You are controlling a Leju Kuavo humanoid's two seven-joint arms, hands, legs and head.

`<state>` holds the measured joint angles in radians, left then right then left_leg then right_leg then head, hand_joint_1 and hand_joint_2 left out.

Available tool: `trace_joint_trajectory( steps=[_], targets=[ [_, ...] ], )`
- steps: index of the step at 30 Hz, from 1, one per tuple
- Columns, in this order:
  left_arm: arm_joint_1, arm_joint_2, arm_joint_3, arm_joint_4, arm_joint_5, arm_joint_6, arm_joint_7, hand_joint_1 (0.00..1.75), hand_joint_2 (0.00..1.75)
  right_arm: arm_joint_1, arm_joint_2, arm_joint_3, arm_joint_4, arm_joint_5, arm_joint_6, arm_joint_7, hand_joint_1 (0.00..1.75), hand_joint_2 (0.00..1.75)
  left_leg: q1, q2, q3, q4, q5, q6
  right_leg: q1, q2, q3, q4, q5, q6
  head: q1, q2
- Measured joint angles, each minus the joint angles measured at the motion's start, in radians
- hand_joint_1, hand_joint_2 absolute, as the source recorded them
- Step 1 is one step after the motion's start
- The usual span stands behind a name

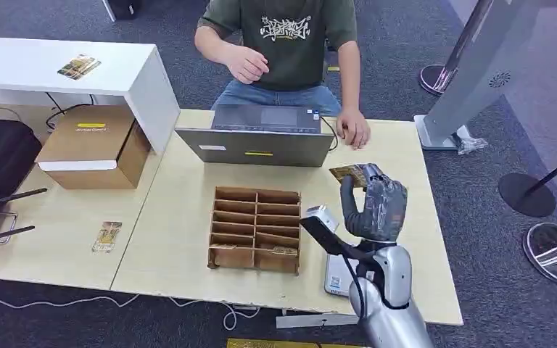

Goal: Pass the card to the sensor for recognition and then transmit it.

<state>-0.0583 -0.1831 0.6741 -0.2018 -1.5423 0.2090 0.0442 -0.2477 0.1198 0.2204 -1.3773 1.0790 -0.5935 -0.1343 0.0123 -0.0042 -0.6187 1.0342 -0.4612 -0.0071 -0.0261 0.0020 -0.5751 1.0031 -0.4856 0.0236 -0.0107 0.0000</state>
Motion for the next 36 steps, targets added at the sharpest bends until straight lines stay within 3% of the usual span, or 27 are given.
trace_joint_trajectory(
  steps=[6, 15, 36],
  targets=[
    [-0.006, 0.0, -0.011, 0.0, -0.006, -0.012, -0.003, 0.0, 0.0, -0.135, -0.001, 0.034, 0.129, 0.176, -0.073, 0.075, 1.75, 1.75, 0.0, 0.0, 0.0, 0.0, 0.0, 0.0, 0.0, 0.001, 0.0, 0.0, 0.0, 0.0, 0.0, 0.0],
    [-0.019, 0.0, -0.023, 0.0, 0.002, -0.026, 0.017, 0.0, 0.0, -0.326, 0.01, 0.058, 0.313, 0.403, -0.078, 0.168, 1.75, 1.75, 0.0, -0.001, 0.0, 0.0, 0.0, 0.0, 0.0, 0.0, 0.0, 0.0, 0.0, 0.0, 0.0, 0.0],
    [-0.107, -0.003, -0.023, 0.0, -0.001, -0.101, 0.054, 0.0, 0.0, -0.65, 0.077, 0.029, 0.671, 0.414, -0.078, 0.306, 1.75, 1.75, 0.0, -0.001, 0.0, 0.001, 0.001, 0.0, 0.0, 0.0, 0.0, 0.001, 0.001, 0.0, 0.0, 0.0]
  ],
)
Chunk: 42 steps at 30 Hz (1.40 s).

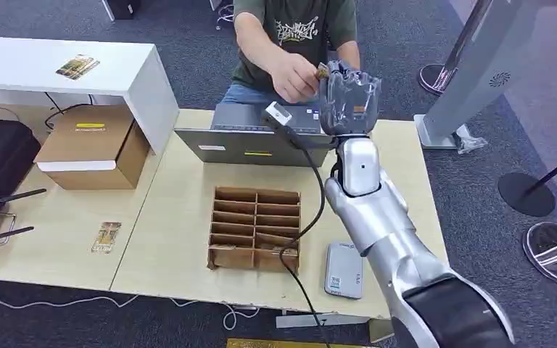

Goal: Pass the card to the sensor for recognition and then transmit it.

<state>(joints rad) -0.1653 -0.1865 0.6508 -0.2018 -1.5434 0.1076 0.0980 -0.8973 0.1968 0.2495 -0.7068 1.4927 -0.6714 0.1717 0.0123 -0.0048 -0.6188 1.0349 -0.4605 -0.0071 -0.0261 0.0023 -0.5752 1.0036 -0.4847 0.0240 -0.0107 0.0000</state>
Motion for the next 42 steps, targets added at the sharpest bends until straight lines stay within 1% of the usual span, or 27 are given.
trace_joint_trajectory(
  steps=[5, 14, 20, 34, 42],
  targets=[
    [-0.002, -0.003, 0.0, 0.0, 0.003, 0.0, 0.002, 0.0, 0.0, -0.03, 0.01, -0.002, 0.061, 0.0, 0.0, 0.005, 1.75, 1.75, 0.0, 0.0, 0.0, 0.0, 0.0, 0.0, 0.0, 0.0, 0.0, 0.0, 0.0, 0.0, 0.0, 0.0],
    [-0.001, -0.006, 0.0, 0.0, 0.021, 0.016, 0.007, 0.0, 0.0, -0.051, 0.03, -0.006, 0.107, 0.0, 0.0, -0.013, 1.75, 1.75, 0.0, 0.0, 0.0, 0.0, 0.0, 0.0, 0.0, -0.001, 0.0, 0.0, 0.0, 0.0, 0.0, 0.0],
    [-0.001, -0.007, 0.001, 0.0, 0.029, 0.018, 0.008, 0.0, 0.0, -0.053, 0.035, -0.007, 0.113, 0.0, -0.001, -0.022, 1.75, 1.75, 0.0, -0.001, -0.001, 0.0, 0.0, 0.0, 0.0, -0.001, 0.0, 0.0, 0.0, 0.0, 0.0, 0.0],
    [0.002, -0.005, 0.001, 0.0, 0.03, 0.019, 0.038, 0.0, 0.0, -0.053, 0.035, -0.016, 0.112, 0.0, -0.001, -0.029, 1.75, 1.75, 0.0, -0.001, -0.001, 0.0, 0.0, 0.0, 0.0, -0.001, 0.0, 0.0, 0.0, 0.0, 0.0, 0.0],
    [0.024, 0.001, 0.003, 0.0, 0.03, 0.042, 0.047, 0.0, 0.0, -0.053, 0.035, -0.019, 0.112, -0.001, -0.001, -0.036, 1.75, 1.75, 0.0, -0.001, -0.001, 0.0, 0.0, 0.0, 0.0, -0.001, 0.0, 0.0, 0.0, 0.0, 0.0, 0.0]
  ],
)
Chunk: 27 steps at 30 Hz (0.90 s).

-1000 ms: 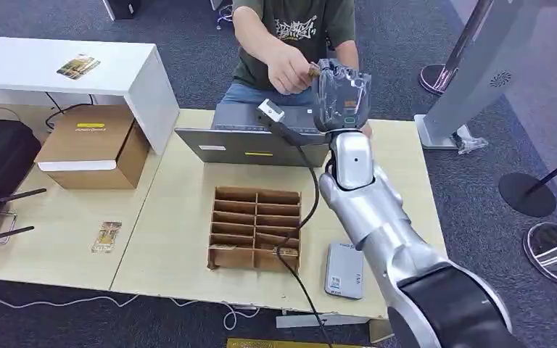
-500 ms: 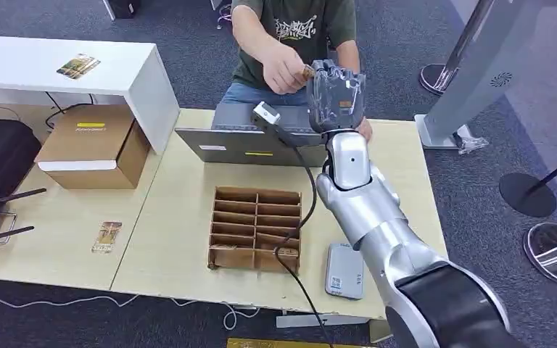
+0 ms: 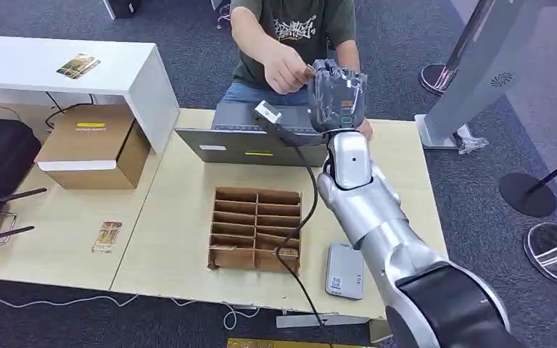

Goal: Pass the card to the sensor for recognition and then transmit it.

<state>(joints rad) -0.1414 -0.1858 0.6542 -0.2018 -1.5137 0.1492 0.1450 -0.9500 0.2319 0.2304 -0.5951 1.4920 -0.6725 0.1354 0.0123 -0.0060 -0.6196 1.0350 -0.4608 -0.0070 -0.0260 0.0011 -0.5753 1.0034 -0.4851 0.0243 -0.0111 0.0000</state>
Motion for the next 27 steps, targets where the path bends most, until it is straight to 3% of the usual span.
trace_joint_trajectory(
  steps=[14, 16, 17, 27],
  targets=[
    [0.039, 0.0, 0.001, 0.0, -0.011, 0.016, 0.014, 0.0, 0.0, 0.014, 0.0, -0.004, -0.021, -0.001, 0.0, -0.007, 1.75, 1.75, 0.0, 0.0, 0.0, 0.0, 0.0, 0.0, 0.0, 0.0, 0.0, 0.0, 0.0, 0.0, 0.0, 0.0],
    [0.041, 0.0, 0.002, 0.0, -0.009, 0.017, 0.014, 0.0, 0.0, 0.017, 0.0, -0.004, -0.025, -0.001, 0.0, -0.003, 0.66, 1.75, 0.0, 0.0, 0.0, 0.0, 0.0, 0.0, 0.0, 0.0, 0.0, 0.0, 0.0, 0.0, 0.0, 0.0],
    [0.041, 0.0, 0.003, 0.0, -0.008, 0.018, 0.013, 0.0, 0.0, 0.018, 0.0, -0.005, -0.026, -0.001, 0.0, -0.002, 0.0, 1.75, 0.0, 0.0, 0.0, 0.0, 0.0, 0.0, 0.0, 0.0, 0.0, 0.0, 0.0, 0.0, 0.0, 0.0],
    [0.046, 0.0, 0.007, 0.0, 0.005, 0.018, 0.01, 0.0, 0.0, 0.027, 0.0, -0.03, -0.038, 0.0, 0.0, 0.004, 0.0, 1.75, 0.0, 0.0, 0.0, 0.0, 0.0, 0.0, 0.0, 0.001, 0.0, 0.0, 0.0, 0.0, 0.0, 0.0]
  ],
)
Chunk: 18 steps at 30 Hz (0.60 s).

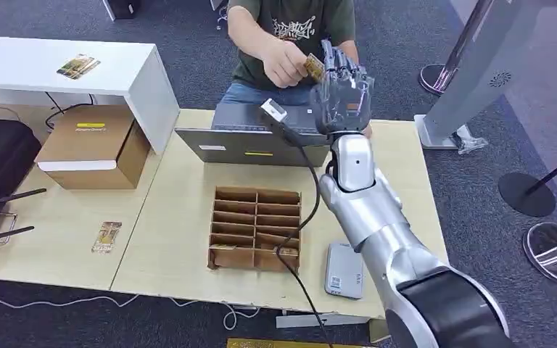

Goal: Pass the card to the sensor for recognition and then transmit it.

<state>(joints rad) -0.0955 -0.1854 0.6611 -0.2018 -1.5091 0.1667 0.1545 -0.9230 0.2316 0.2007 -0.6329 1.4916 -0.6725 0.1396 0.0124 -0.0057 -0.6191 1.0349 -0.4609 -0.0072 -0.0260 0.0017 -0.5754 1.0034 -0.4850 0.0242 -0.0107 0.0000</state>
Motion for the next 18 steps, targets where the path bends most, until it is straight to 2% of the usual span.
trace_joint_trajectory(
  steps=[10, 18],
  targets=[
    [0.0, -0.001, 0.005, 0.0, 0.001, -0.002, -0.002, 0.0, 0.0, 0.005, 0.0, -0.007, -0.01, 0.0, 0.0, 0.004, 0.0, 1.75, 0.0, 0.0, 0.0, 0.0, 0.0, 0.0, 0.0, 0.0, 0.0, 0.0, 0.0, 0.0, 0.0, 0.0],
    [0.005, -0.003, 0.008, 0.0, 0.005, 0.004, 0.0, 0.0, 0.0, 0.1, -0.003, -0.04, -0.131, -0.011, 0.0, -0.038, 0.0, 1.75, 0.0, 0.0, 0.0, 0.0, 0.0, 0.0, 0.0, 0.0, 0.0, 0.0, 0.0, 0.0, 0.0, 0.0]
  ],
)
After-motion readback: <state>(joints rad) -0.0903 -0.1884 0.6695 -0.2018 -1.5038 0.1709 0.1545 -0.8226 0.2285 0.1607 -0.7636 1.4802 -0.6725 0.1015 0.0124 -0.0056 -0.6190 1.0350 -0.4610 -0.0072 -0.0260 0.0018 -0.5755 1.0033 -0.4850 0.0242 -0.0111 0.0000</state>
